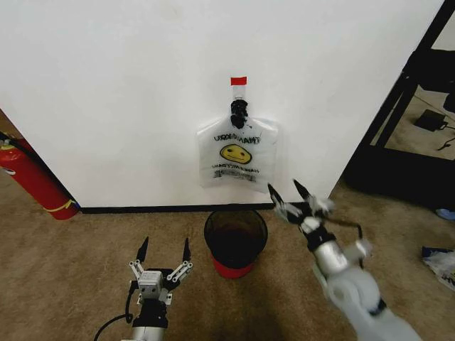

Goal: Pick up the garbage bag from the wall and place it over the trash bin.

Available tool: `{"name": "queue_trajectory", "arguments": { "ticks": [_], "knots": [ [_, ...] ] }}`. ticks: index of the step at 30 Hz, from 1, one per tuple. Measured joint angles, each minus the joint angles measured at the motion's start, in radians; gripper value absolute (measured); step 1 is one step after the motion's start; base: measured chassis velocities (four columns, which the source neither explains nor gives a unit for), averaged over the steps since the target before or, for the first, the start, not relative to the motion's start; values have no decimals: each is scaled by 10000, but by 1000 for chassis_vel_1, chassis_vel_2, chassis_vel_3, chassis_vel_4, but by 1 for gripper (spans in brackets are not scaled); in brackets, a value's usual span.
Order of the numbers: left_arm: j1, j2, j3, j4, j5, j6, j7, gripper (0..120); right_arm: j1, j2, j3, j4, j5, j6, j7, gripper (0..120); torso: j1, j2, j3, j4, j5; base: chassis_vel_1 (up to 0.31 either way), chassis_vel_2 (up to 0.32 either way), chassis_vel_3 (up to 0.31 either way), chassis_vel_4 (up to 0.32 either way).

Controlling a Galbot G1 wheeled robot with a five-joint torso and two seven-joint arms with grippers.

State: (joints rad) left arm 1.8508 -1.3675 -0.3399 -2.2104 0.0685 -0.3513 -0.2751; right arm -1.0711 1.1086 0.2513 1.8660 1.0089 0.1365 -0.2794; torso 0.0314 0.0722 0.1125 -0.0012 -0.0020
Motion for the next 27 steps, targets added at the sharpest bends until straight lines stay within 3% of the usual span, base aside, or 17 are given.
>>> {"name": "queue_trajectory", "arguments": {
  "ticks": [9,11,13,27],
  "knots": [
    [309,-256,-145,-265,174,-25,9,100,2565,1021,-1131,-2206,1385,-361,-134,100,0,-2,0,3,2,0,0,0,0],
    [349,-307,-151,-266,244,-46,8,100,3019,1249,-1269,-2670,1562,-371,-249,100,0,-2,-1,-9,-2,0,0,0,0],
    [397,-324,-168,-269,346,-65,7,100,3568,1560,-1374,-3232,1775,-372,-371,100,0,-2,-1,-1,0,0,0,0,0],
    [475,-230,-382,-394,185,-53,-22,100,4734,2828,-1449,-5104,1878,-381,-557,100,0,-1,-1,-3,-1,0,0,0,0]
  ]
}}
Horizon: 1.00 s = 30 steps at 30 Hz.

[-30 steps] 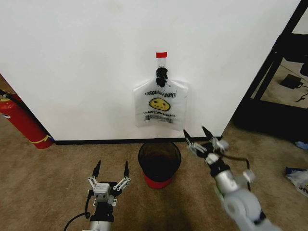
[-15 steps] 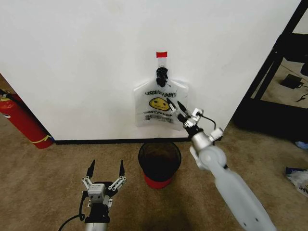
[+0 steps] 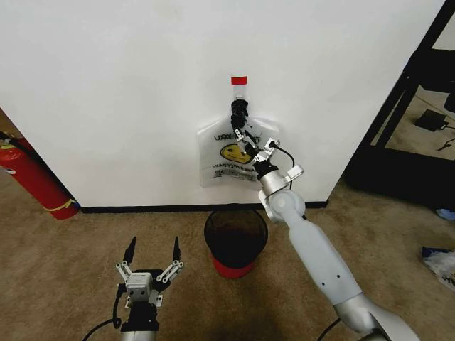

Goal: Pick up the garbage bag from the wall and place it over the trash bin.

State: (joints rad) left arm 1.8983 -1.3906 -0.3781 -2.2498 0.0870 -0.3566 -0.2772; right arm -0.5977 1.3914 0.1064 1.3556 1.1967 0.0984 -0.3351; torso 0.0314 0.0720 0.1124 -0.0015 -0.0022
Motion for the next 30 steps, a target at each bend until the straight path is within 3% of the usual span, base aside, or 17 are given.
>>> {"name": "queue_trajectory", "arguments": {
  "ticks": [30],
  "knots": [
    [215,-25,-71,-254,47,-41,1,100,532,462,9,-577,77,25,-407,100,-1,2,0,1,3,0,0,0,0]
  ]
}}
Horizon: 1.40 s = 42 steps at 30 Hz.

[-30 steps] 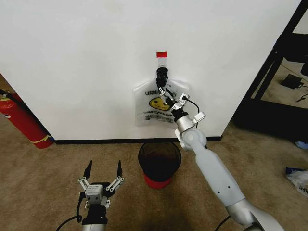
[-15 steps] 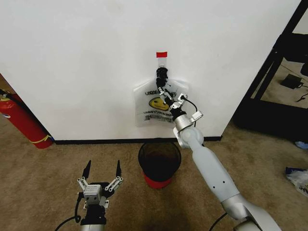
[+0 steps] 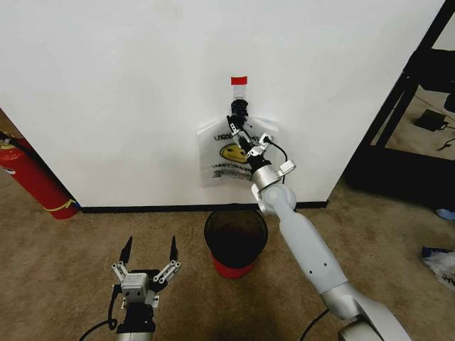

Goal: Pick up the garbage bag from the wall and place it over the trash bin.

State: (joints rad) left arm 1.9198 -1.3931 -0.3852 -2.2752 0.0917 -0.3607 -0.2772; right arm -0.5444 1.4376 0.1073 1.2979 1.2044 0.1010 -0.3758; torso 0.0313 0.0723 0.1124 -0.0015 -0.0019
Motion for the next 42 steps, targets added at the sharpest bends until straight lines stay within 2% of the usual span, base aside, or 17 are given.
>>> {"name": "queue_trajectory", "arguments": {
  "ticks": [7,10,16,19,24,26,30,32,36,42],
  "knots": [
    [16,6,-35,-71,-29,-13,-4,100,78,28,5,-146,-14,-1,73,100,0,0,0,-1,0,0,0,0,0],
    [22,7,-35,-79,-33,-14,-5,100,78,18,12,-158,-16,-4,72,94,0,0,0,-1,0,0,0,0,0],
    [21,13,12,-48,-42,-18,-5,100,78,5,83,-199,-45,-5,73,70,0,0,0,-1,0,0,0,0,0],
    [5,23,20,-43,-50,-19,-3,100,97,6,110,-247,-47,-6,72,64,0,0,0,-1,0,0,0,0,0],
    [-44,50,25,-61,-79,-19,9,100,148,-2,141,-297,-43,-7,56,40,0,0,0,-1,0,0,0,0,0],
    [-46,50,26,-62,-83,-19,10,100,160,-5,141,-303,-43,-6,57,37,0,0,0,-1,0,0,0,0,0],
    [-42,3,71,-81,-86,-19,11,100,165,-13,170,-307,-43,-5,120,19,0,0,0,0,0,0,0,0,0],
    [-42,-3,84,-85,-86,-19,13,100,164,-19,172,-303,-43,-4,139,17,0,0,0,-1,1,0,0,0,0],
    [-84,-35,140,-93,-87,-8,24,100,151,-94,187,-275,-40,4,214,0,0,0,0,-1,0,0,0,0,0],
    [-80,-25,149,-96,-87,-3,27,100,87,-152,198,-206,-38,15,284,0,0,0,0,-1,0,0,0,0,0]
  ]
}}
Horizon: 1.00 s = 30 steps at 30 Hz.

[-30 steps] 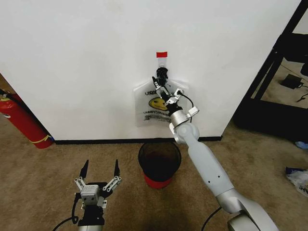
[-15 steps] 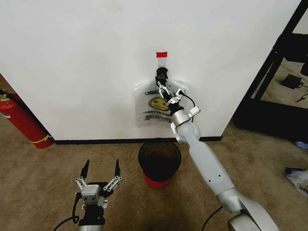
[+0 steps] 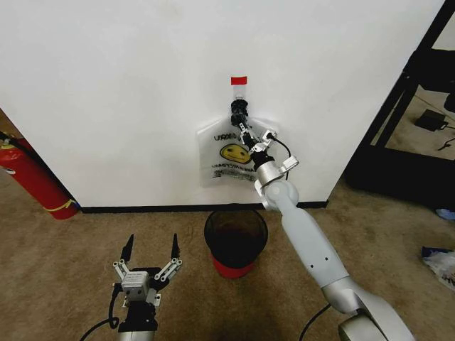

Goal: Pick up the garbage bag from the wall and place it over the trash bin.

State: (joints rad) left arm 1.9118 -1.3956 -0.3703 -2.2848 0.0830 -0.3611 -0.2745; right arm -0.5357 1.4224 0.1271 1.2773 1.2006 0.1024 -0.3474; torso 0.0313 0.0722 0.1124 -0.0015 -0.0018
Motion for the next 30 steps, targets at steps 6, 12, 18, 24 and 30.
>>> {"name": "queue_trajectory", "arguments": {
  "ticks": [6,12,18,24,30],
  "knots": [
    [-109,39,12,28,-59,9,-4,100,-609,-412,-220,873,-337,15,211,0,0,0,-1,-1,0,0,0,0,0],
    [-223,74,73,85,-138,36,-18,100,-1351,-998,-355,1910,-710,1,466,0,0,0,-1,-1,0,0,0,0,0],
    [-336,155,110,91,-202,54,-27,100,-1986,-1476,-423,2800,-859,-3,706,0,0,0,-1,-1,0,0,0,0,0],
    [-480,275,167,172,-297,61,-40,100,-2933,-1940,-451,3815,-1319,-4,839,0,0,0,-1,0,1,0,0,0,0],
    [-661,387,255,261,-373,131,-42,100,-3650,-2200,-373,4470,-1749,17,861,0,0,1,-1,1,0,0,0,0,0]
  ]
}}
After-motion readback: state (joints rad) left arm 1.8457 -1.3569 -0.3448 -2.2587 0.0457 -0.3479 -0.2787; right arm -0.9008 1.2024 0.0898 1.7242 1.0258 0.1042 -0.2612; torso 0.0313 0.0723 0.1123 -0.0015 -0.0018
